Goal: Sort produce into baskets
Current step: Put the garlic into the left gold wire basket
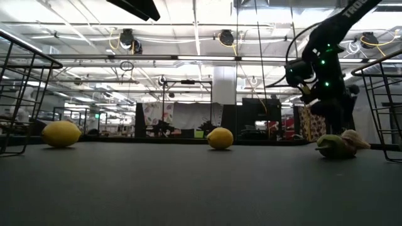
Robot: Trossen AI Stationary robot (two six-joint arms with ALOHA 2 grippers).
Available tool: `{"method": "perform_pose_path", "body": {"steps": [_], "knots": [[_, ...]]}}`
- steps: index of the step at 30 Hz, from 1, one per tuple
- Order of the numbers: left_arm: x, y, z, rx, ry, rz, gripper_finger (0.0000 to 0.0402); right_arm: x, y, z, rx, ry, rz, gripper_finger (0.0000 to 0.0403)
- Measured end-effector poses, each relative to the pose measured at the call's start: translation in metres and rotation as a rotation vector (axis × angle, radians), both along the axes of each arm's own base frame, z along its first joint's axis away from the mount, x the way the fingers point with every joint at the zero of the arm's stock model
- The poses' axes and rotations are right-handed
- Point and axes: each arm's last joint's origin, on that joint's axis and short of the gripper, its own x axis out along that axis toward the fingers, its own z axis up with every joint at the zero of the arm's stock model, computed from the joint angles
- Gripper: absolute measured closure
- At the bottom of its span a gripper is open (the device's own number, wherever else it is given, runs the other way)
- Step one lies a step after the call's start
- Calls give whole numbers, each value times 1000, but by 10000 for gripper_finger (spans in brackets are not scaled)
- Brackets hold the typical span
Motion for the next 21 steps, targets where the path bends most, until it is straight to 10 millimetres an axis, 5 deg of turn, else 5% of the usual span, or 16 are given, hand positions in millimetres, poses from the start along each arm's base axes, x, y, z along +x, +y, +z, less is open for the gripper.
{"method": "perform_pose_path", "body": {"steps": [21], "knots": [[17,8,6,-41,-20,-73,57,1,-5,-16,48,24,-28,69]]}}
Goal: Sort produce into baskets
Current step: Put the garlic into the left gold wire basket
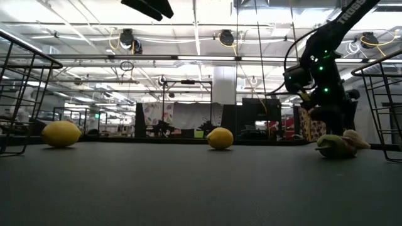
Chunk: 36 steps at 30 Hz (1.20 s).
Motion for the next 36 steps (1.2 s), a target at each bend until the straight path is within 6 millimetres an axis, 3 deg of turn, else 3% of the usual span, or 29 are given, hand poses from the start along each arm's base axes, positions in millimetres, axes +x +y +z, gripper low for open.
{"method": "perform_pose_path", "body": {"steps": [8,19,36], "knots": [[0,0,0,0,0,0,57,1,-1,0,-15,-3,-12,71],[0,0,0,-11,5,-9,57,0,0,-3,-32,5,-29,103],[0,0,0,-14,5,-10,57,0,0,-5,-38,6,-54,104]]}}
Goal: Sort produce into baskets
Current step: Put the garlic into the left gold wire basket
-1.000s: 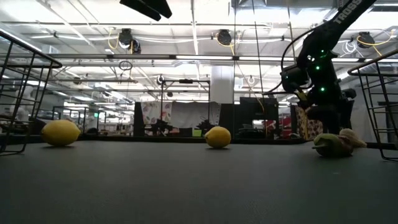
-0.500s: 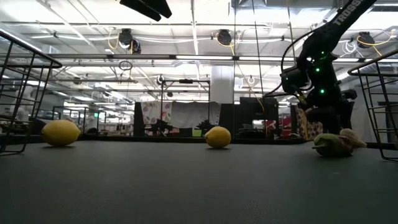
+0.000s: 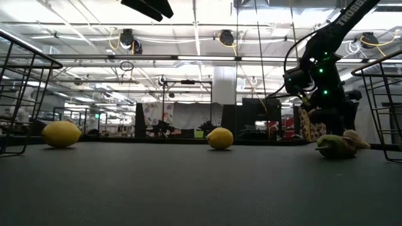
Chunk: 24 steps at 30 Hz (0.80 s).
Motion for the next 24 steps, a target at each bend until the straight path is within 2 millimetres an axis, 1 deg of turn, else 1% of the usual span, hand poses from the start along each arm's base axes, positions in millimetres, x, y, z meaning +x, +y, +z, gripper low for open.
{"method": "perform_pose_path", "body": {"steps": [11,15,24], "knots": [[0,0,0,-15,7,-12,57,4,9,-2,-16,17,-38,104],[0,-1,0,-17,8,-14,57,1,8,-1,-46,46,-58,104],[0,-1,0,-5,17,-24,57,2,8,-2,-26,16,-65,104]]}}
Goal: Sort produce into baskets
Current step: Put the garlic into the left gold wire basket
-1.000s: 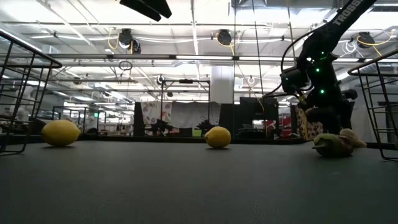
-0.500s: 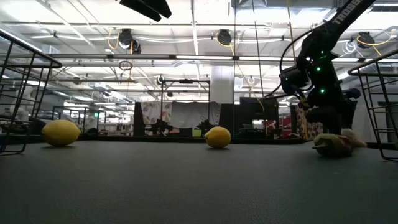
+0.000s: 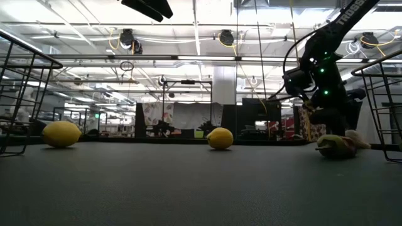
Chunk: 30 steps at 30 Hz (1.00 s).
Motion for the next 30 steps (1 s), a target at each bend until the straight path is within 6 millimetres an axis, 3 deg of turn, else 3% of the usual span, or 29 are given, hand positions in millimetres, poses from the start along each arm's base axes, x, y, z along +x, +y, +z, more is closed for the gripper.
{"method": "perform_pose_path", "body": {"steps": [23,30], "knots": [[0,0,0,0,-2,0,57,-2,0,-5,32,-43,-10,106],[0,0,0,0,-2,0,57,-1,1,-5,51,-62,-5,155]]}}
